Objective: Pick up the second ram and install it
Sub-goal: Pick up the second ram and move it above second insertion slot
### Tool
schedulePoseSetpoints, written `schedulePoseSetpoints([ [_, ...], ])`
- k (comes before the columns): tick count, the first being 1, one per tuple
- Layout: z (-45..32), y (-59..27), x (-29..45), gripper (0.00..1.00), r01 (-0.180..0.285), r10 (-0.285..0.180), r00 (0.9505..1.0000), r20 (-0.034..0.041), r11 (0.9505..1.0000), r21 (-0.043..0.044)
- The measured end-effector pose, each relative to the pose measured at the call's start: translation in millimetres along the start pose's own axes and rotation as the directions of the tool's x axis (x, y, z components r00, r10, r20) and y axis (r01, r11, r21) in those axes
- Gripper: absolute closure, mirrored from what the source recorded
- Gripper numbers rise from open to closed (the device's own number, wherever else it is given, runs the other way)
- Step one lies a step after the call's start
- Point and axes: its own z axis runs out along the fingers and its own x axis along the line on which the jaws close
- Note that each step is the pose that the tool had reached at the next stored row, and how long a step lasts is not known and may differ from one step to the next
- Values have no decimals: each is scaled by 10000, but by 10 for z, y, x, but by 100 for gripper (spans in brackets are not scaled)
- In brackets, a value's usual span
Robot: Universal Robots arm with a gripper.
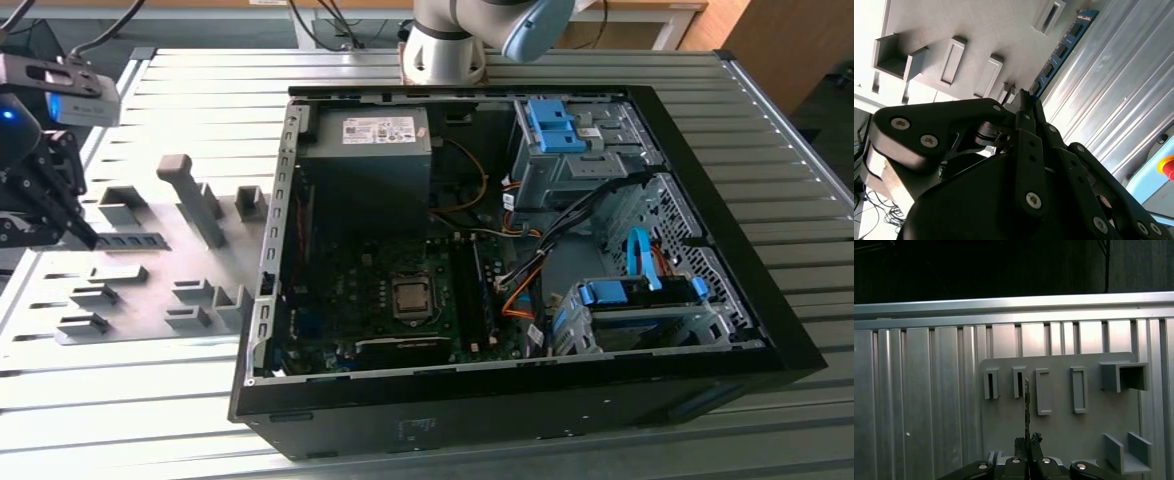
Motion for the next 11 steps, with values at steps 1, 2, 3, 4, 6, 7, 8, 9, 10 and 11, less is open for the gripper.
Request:
schedulePoseSetpoints([
  [1,-4,0,0,86,0,0,10000,0,10000,0],
  [2,-8,0,0,86,-1,1,10000,0,10000,0],
  [3,-12,0,0,86,-1,1,10000,0,10000,0],
  [4,-16,0,0,86,0,0,10000,0,10000,0],
  [6,-26,0,0,86,0,0,10000,-1,10000,-1],
  [7,-30,0,-1,86,0,0,10000,0,10000,-1],
  [8,-35,0,-1,86,0,0,10000,0,10000,0],
  [9,-41,0,-1,86,-1,1,10000,0,10000,-1],
  [10,-46,0,-1,86,-1,1,10000,-1,10000,-1],
  [11,-51,0,-1,86,-1,1,10000,-1,10000,-1],
])
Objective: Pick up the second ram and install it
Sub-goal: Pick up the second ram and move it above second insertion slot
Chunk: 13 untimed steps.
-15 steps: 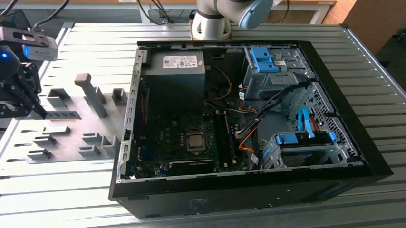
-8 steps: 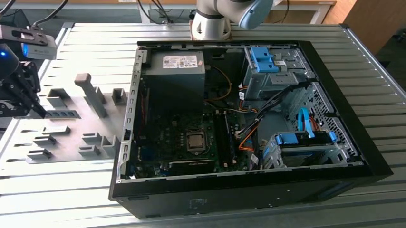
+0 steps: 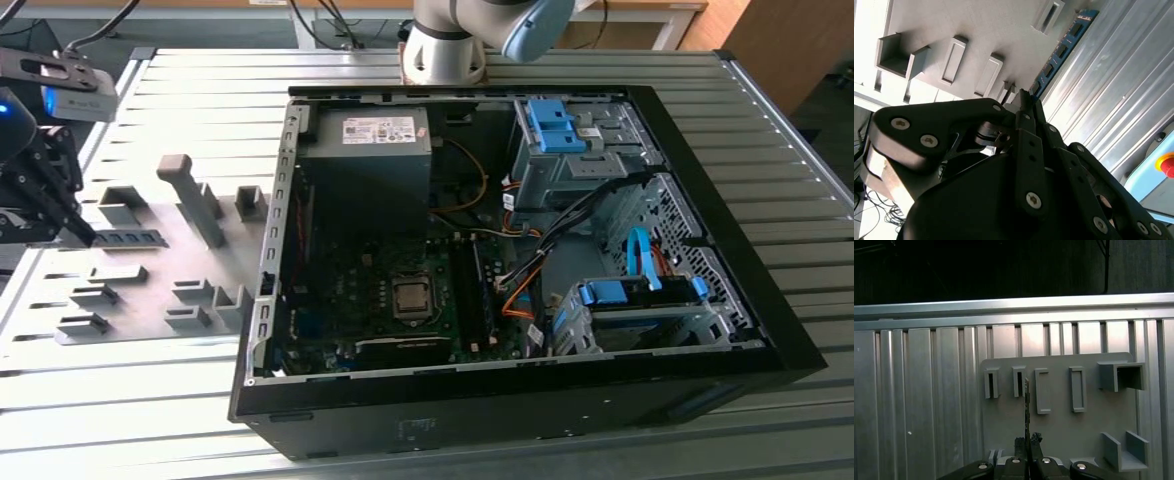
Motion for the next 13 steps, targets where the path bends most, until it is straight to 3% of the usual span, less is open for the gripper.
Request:
schedulePoseSetpoints([
  [13,-78,0,-3,86,0,0,10000,1,10000,1],
])
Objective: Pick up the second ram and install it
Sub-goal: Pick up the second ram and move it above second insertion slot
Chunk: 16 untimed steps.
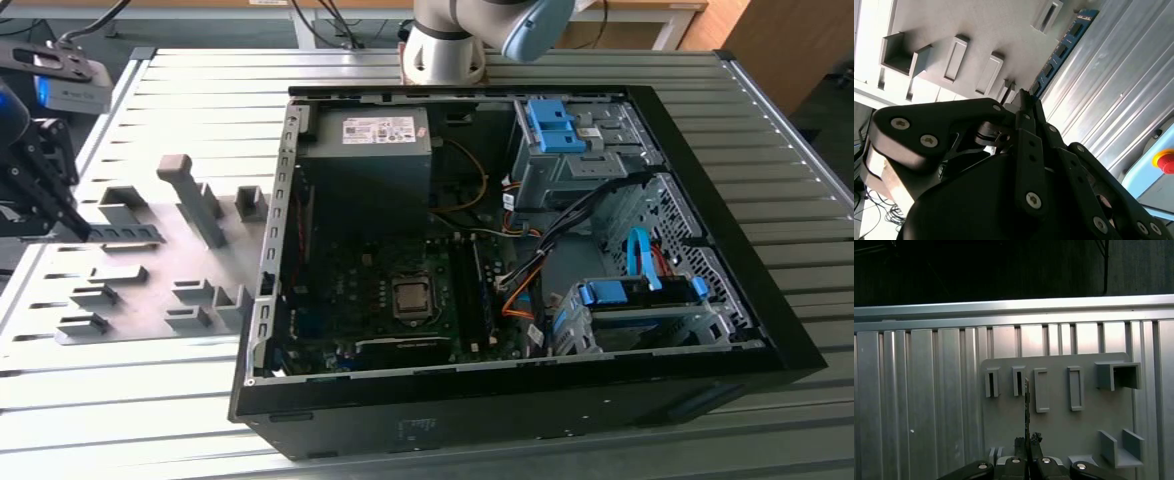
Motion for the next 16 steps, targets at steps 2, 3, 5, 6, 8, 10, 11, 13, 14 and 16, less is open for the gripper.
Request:
schedulePoseSetpoints([
  [2,-12,0,-1,86,0,0,10000,-1,10000,-1],
  [3,-18,0,-1,86,1,-1,10000,-2,10000,-2],
  [5,-36,0,-2,86,0,0,10000,-1,10000,-1],
  [6,-45,0,-2,86,0,0,10000,-1,10000,-1],
  [8,-63,0,-2,86,0,0,10000,-1,10000,0],
  [10,-85,0,-3,86,0,0,10000,-1,10000,0],
  [11,-101,0,-3,86,0,0,10000,-1,10000,-1],
  [13,-126,0,-4,86,0,0,10000,-1,10000,0],
  [14,-136,-1,-4,86,0,0,10000,-1,10000,-1],
  [16,-139,0,-8,86,49,-49,10000,-3,10000,1],
])
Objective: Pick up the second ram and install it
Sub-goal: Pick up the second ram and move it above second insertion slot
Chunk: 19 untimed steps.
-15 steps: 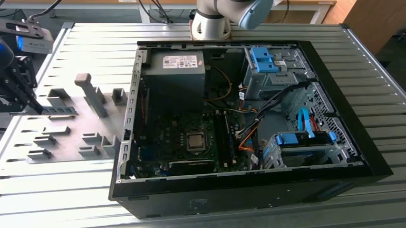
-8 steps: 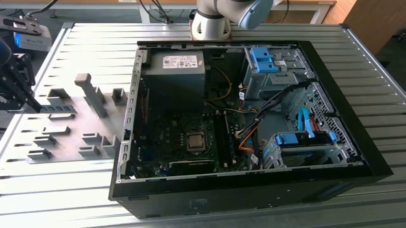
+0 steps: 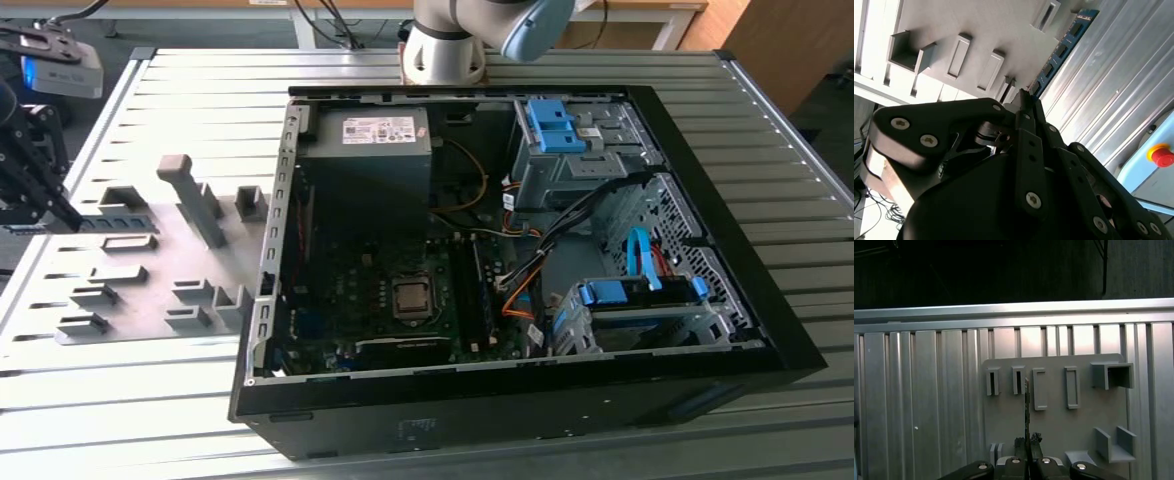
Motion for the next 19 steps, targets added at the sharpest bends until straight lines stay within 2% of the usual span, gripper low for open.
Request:
schedulePoseSetpoints([
  [4,-25,0,-7,86,49,-49,10000,-5,10000,-2],
  [19,-273,-1,-20,86,48,-48,10000,-10,10000,-1],
])
